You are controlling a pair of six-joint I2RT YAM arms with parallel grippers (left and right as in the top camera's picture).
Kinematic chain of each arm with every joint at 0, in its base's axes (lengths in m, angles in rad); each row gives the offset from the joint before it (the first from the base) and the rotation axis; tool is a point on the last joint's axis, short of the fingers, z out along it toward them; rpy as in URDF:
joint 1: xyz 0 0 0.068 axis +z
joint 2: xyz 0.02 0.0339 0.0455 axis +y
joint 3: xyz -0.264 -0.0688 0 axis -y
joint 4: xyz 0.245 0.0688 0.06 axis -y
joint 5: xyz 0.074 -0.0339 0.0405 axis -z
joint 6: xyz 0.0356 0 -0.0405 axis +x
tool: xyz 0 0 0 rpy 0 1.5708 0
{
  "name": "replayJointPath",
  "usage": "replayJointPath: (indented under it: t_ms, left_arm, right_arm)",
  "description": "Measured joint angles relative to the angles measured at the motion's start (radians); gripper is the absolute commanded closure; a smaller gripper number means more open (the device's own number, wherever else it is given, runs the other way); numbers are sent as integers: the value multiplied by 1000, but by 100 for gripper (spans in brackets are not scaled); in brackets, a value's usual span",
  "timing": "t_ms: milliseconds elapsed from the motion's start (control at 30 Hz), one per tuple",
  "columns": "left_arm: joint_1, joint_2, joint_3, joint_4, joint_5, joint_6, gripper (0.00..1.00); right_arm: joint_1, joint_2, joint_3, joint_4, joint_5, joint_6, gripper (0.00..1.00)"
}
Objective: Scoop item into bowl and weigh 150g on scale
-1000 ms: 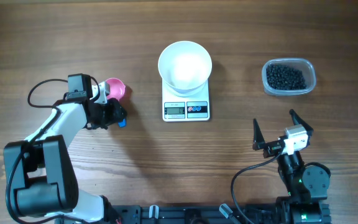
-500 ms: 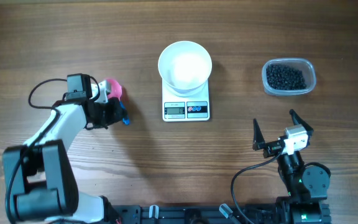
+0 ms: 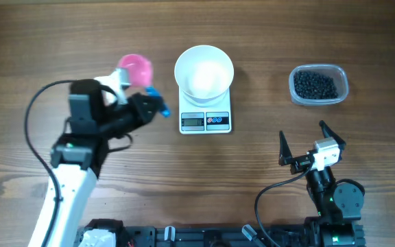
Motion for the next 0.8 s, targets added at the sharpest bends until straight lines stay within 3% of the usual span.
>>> replayJointPath:
  t_ms: [133, 233, 367, 500, 567, 633, 700, 800]
  left_arm:
    - [-204, -16, -3, 159, -28, -22, 96]
    - [-348, -16, -3, 322, -115, -31, 96]
    - [-406, -16, -4, 445, -173, -6, 96]
    - [-441, -3, -4, 611, -200, 16, 96]
    - [-466, 31, -4, 684, -204, 17, 96]
    - [-488, 75, -4, 743, -203, 16, 96]
    - [-500, 122, -5, 809, -209, -3, 96]
    - [-500, 148, -5, 844, -257, -119, 96]
  right_arm:
    - [-1, 0, 0, 23, 2, -13, 0]
    - [-2, 2, 0, 157, -58, 27, 0]
    - [-3, 3, 0, 277, -245, 199, 0]
    - [-2, 4, 3, 618, -326, 365, 0]
    - [-2, 3, 20, 687, -340, 405, 0]
    - [-3, 5, 79, 589, -349, 416, 0]
    - [-3, 13, 168, 382, -353, 414, 0]
    - [-3, 58, 275, 187, -349, 403, 0]
